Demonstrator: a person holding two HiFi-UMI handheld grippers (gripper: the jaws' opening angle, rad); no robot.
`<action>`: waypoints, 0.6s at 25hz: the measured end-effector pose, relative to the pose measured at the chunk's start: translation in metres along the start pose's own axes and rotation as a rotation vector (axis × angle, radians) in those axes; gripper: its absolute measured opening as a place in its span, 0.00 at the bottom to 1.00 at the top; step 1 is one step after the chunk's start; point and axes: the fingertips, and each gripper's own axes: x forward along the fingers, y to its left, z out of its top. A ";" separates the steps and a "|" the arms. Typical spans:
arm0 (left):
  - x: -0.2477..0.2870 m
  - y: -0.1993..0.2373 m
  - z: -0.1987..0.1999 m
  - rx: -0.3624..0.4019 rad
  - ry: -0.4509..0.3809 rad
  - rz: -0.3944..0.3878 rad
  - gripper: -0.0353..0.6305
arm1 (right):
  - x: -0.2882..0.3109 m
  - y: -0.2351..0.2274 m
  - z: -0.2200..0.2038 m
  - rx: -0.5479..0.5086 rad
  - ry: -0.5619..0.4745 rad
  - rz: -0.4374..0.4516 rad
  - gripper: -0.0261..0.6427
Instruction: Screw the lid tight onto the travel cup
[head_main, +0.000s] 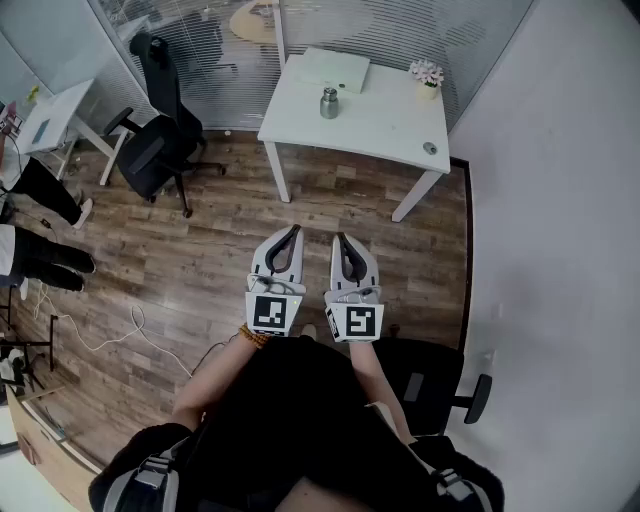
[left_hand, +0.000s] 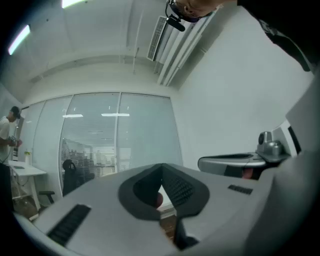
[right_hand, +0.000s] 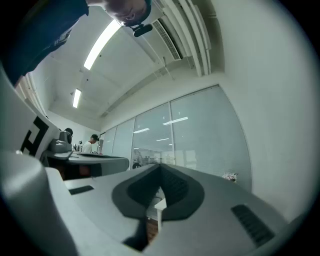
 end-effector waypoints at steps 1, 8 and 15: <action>0.001 -0.001 -0.001 -0.006 -0.004 0.002 0.07 | 0.002 -0.005 -0.001 0.008 -0.002 0.002 0.04; 0.007 0.007 -0.007 -0.029 -0.020 0.021 0.07 | 0.012 -0.015 -0.017 0.058 0.023 0.016 0.04; 0.035 0.016 -0.025 -0.071 -0.021 0.023 0.07 | 0.032 -0.025 -0.040 0.021 0.107 0.010 0.04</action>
